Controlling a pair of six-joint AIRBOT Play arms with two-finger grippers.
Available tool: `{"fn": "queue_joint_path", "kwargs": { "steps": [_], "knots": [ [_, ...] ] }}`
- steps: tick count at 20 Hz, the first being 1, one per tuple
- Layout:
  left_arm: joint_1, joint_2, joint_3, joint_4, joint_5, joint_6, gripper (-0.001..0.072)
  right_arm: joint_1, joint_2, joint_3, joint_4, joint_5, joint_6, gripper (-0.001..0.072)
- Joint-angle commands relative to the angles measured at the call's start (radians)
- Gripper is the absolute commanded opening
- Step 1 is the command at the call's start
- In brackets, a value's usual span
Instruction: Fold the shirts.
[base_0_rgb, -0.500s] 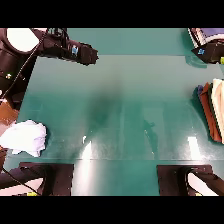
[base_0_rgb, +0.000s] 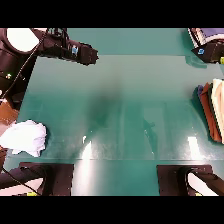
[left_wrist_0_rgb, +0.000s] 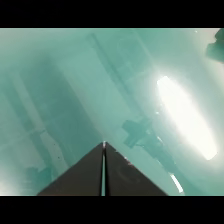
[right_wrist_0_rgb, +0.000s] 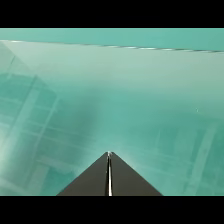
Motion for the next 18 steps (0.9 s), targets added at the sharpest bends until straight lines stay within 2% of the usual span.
{"fn": "queue_joint_path", "kwargs": {
  "steps": [1, 3, 5, 6, 8, 11, 13, 16, 18],
  "knots": [
    [0.000, 0.000, 0.000, 0.000, 0.000, 0.000, 0.0027, 0.001, -0.001, 0.001, 0.001, 0.008, 0.000, 0.0014],
    [0.000, 0.000, 0.000, -0.015, 0.005, -0.008, 0.0027, 0.001, -0.001, 0.001, 0.001, 0.023, 0.000, 0.0014],
    [0.004, 0.000, 0.001, 0.001, 0.076, 0.000, 0.0026, 0.001, -0.001, 0.001, 0.001, 0.037, 0.000, 0.0014],
    [0.016, 0.008, 0.008, 0.015, 0.051, 0.000, 0.0026, 0.001, -0.001, 0.001, 0.001, 0.045, 0.000, 0.0014],
    [0.075, 0.048, 0.013, 0.097, -0.100, -0.031, 0.0026, 0.001, 0.000, 0.001, 0.002, 0.048, 0.001, 0.0014],
    [0.211, 0.159, -0.028, 0.325, -0.317, -0.058, 0.0026, 0.001, 0.000, 0.001, 0.008, 0.048, 0.001, 0.0014],
    [0.306, 0.278, -0.147, 0.418, -0.373, -0.061, 0.0026, 0.001, -0.001, 0.001, 0.008, 0.047, 0.001, 0.0014],
    [0.442, 0.447, -0.407, 0.474, -0.454, -0.060, 0.0027, 0.001, -0.001, 0.001, 0.008, 0.045, 0.001, 0.0014],
    [0.519, 0.513, -0.591, 0.478, -0.443, -0.060, 0.0036, 0.001, -0.001, 0.000, 0.008, 0.045, 0.000, 0.0014]
  ]
}}
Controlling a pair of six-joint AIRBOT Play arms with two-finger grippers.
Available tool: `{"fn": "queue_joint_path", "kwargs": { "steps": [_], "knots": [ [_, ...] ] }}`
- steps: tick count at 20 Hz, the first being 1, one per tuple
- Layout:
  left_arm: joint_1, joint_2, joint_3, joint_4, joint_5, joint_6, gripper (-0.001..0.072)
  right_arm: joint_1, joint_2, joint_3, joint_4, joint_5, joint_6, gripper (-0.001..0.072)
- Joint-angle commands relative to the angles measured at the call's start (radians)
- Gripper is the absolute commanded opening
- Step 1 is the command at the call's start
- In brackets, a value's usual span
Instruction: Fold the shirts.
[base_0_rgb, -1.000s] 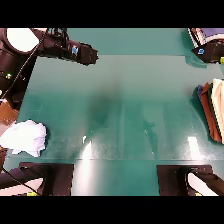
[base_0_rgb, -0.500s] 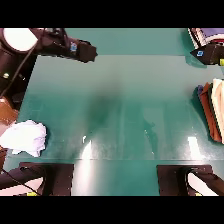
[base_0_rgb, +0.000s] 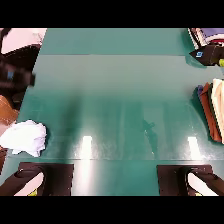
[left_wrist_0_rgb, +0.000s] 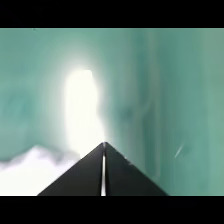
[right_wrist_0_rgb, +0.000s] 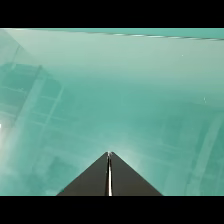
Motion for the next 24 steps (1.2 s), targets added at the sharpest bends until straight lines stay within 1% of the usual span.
{"fn": "queue_joint_path", "kwargs": {
  "steps": [1, 2, 3, 5, 6, 9, 10, 11, 12, 14, 15, 18, 21, 24],
  "knots": [
    [0.145, 0.117, -0.301, 0.069, -0.043, -0.004, 0.0285, 0.000, -0.001, 0.000, 0.000, 0.001, 0.001, 0.0014],
    [0.171, 0.116, -0.378, 0.069, -0.016, -0.005, 0.0560, 0.000, -0.001, 0.000, 0.000, 0.002, 0.000, 0.0014],
    [0.193, 0.116, -0.457, 0.070, 0.028, -0.006, 0.0601, 0.000, -0.001, 0.000, 0.000, 0.006, 0.001, 0.0014],
    [0.218, 0.116, -0.581, 0.070, 0.114, -0.009, 0.0601, 0.000, -0.002, 0.000, 0.000, 0.007, 0.000, 0.0014],
    [0.222, 0.116, -0.625, 0.070, 0.137, -0.014, 0.0601, 0.000, -0.002, 0.000, 0.000, 0.007, 0.000, 0.0014],
    [0.222, 0.116, -0.683, 0.077, 0.158, -0.054, 0.0600, 0.000, -0.002, 0.000, 0.000, 0.006, 0.000, 0.0014],
    [0.222, 0.117, -0.678, 0.077, 0.154, -0.080, 0.0533, 0.000, -0.002, 0.000, -0.001, 0.001, 0.000, 0.0014],
    [0.222, 0.117, -0.666, 0.076, 0.149, -0.083, 0.0162, 0.000, -0.002, 0.000, 0.000, -0.005, 0.000, 0.0014],
    [0.222, 0.117, -0.649, 0.075, 0.145, -0.084, 0.0031, 0.000, -0.002, 0.000, 0.000, -0.009, 0.000, 0.0014],
    [0.222, 0.117, -0.560, 0.075, 0.106, -0.082, 0.0025, 0.000, -0.002, 0.001, 0.001, -0.011, 0.000, 0.0014],
    [0.222, 0.126, -0.480, 0.071, 0.076, -0.076, 0.0025, 0.000, 0.000, 0.002, 0.021, -0.020, 0.001, 0.0014],
    [0.180, 0.178, -0.158, 0.014, 0.030, -0.056, 0.0023, -0.009, -0.002, 0.066, 0.150, -0.026, 0.001, 0.0014],
    [0.048, 0.190, 0.182, -0.063, -0.002, -0.056, 0.0022, -0.006, -0.024, 0.185, 0.156, -0.025, 0.001, 0.0014],
    [-0.135, 0.183, 0.373, -0.062, 0.010, -0.060, 0.0021, -0.006, -0.061, 0.302, 0.155, -0.023, 0.001, 0.0013]
  ]
}}
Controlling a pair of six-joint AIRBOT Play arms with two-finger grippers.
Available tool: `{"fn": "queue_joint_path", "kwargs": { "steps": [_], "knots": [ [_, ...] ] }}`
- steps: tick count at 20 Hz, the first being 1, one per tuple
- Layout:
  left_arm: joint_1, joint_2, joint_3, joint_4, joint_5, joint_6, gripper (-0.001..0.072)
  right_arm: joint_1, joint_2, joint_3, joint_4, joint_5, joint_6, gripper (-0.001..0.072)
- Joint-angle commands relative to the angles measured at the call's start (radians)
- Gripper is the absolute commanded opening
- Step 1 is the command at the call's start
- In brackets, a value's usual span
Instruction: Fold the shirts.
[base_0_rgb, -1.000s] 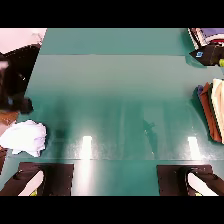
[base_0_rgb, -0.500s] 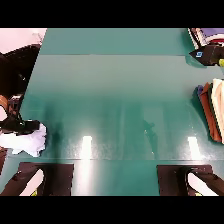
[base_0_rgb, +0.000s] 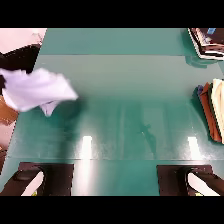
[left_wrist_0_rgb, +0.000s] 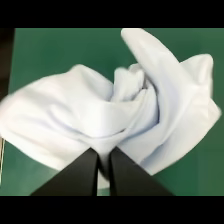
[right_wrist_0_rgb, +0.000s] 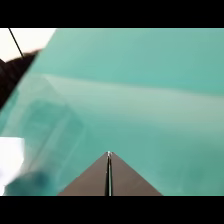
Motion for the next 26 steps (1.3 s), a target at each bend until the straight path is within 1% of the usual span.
{"fn": "queue_joint_path", "kwargs": {
  "steps": [1, 3, 5, 7, 9, 11, 13, 14, 15, 16, 17, 19, 21, 24, 26],
  "knots": [
    [-0.173, -0.011, 0.235, -0.025, 0.009, -0.001, 0.0021, 0.000, -0.043, 0.132, 0.016, 0.000, 0.000, 0.0014],
    [-0.233, -0.050, 0.255, -0.026, 0.016, -0.005, 0.0021, 0.000, -0.071, 0.187, 0.016, 0.013, 0.000, 0.0013],
    [-0.306, -0.121, 0.255, -0.028, -0.012, -0.027, 0.0021, 0.000, -0.097, 0.229, 0.017, 0.034, 0.000, 0.0013],
    [-0.418, -0.222, 0.255, -0.029, -0.032, -0.045, 0.0021, 0.000, -0.112, 0.249, 0.017, 0.047, 0.000, 0.0013],
    [-0.553, -0.338, 0.255, -0.034, -0.024, -0.052, 0.0023, 0.000, -0.111, 0.249, 0.010, 0.049, 0.000, 0.0013],
    [-0.678, -0.463, 0.255, -0.034, 0.012, -0.049, 0.0025, 0.000, -0.111, 0.249, 0.010, 0.051, 0.000, 0.0014],
    [-0.772, -0.578, 0.255, -0.042, 0.082, -0.048, 0.0027, 0.000, -0.111, 0.249, 0.009, 0.053, 0.000, 0.0013],
    [-0.804, -0.628, 0.255, -0.041, 0.133, -0.024, 0.0030, 0.000, -0.111, 0.249, 0.009, 0.053, 0.000, 0.0014],
    [-0.816, -0.659, 0.255, -0.041, 0.180, 0.016, 0.0186, 0.000, -0.111, 0.249, 0.009, 0.053, 0.000, 0.0013],
    [-0.813, -0.680, 0.255, -0.035, 0.230, 0.029, 0.0468, 0.000, -0.111, 0.249, 0.008, 0.053, 0.000, 0.0013],
    [-0.797, -0.687, 0.256, -0.011, 0.269, 0.029, 0.0499, -0.001, -0.111, 0.249, 0.008, 0.053, 0.000, 0.0014],
    [-0.713, -0.687, 0.256, 0.014, 0.308, 0.022, 0.0499, -0.001, -0.111, 0.249, 0.008, 0.053, 0.000, 0.0013],
    [-0.591, -0.697, 0.254, -0.005, 0.285, -0.013, 0.0499, -0.001, -0.111, 0.249, 0.008, 0.057, 0.000, 0.0014],
    [-0.432, -0.743, 0.215, -0.120, 0.250, -0.014, 0.0499, -0.001, -0.113, 0.248, 0.008, 0.078, 0.000, 0.0013],
    [-0.367, -0.794, 0.177, -0.194, 0.251, -0.004, 0.0499, -0.001, -0.114, 0.248, 0.007, 0.092, 0.000, 0.0013]
  ]
}}
